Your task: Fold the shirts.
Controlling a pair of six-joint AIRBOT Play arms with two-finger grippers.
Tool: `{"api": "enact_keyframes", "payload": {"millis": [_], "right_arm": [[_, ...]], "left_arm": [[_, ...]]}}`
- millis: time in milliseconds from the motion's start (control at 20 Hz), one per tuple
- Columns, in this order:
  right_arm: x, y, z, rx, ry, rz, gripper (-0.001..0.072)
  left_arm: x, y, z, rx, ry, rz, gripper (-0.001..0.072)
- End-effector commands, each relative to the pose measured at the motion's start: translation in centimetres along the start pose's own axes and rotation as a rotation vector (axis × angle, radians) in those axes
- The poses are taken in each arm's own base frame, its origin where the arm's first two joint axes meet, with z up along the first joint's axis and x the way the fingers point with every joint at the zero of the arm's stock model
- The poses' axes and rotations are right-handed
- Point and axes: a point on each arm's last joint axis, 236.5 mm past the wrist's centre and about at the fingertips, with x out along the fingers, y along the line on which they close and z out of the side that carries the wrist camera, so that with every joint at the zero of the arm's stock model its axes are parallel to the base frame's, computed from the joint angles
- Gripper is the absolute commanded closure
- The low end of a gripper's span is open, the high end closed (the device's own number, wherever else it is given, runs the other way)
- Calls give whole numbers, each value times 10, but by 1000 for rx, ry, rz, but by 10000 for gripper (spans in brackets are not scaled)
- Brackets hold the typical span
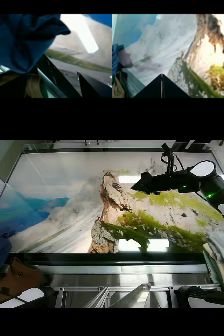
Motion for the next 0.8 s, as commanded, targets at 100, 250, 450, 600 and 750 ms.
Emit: {"api": "enact_keyframes", "payload": {"millis": [100, 250, 450, 600, 750], "right_arm": [[1, -1, 0, -6, -2, -1, 691], [1, -1, 1, -6, -4, -2, 691], [1, -1, 0, -5, -2, -1, 691], [1, 0, 0, 0, 0, 1, 691], [1, 5, 2, 14, -7, 25, 691]], "left_arm": [[39, 53, -3, -69, 24, 45, 2], [54, 69, 0, -58, 41, 100, 2], [76, 89, 22, -41, -7, 156, 3], [102, 94, 20, -46, 40, 155, 391], [116, 77, 18, -45, 69, 88, 691]]}}
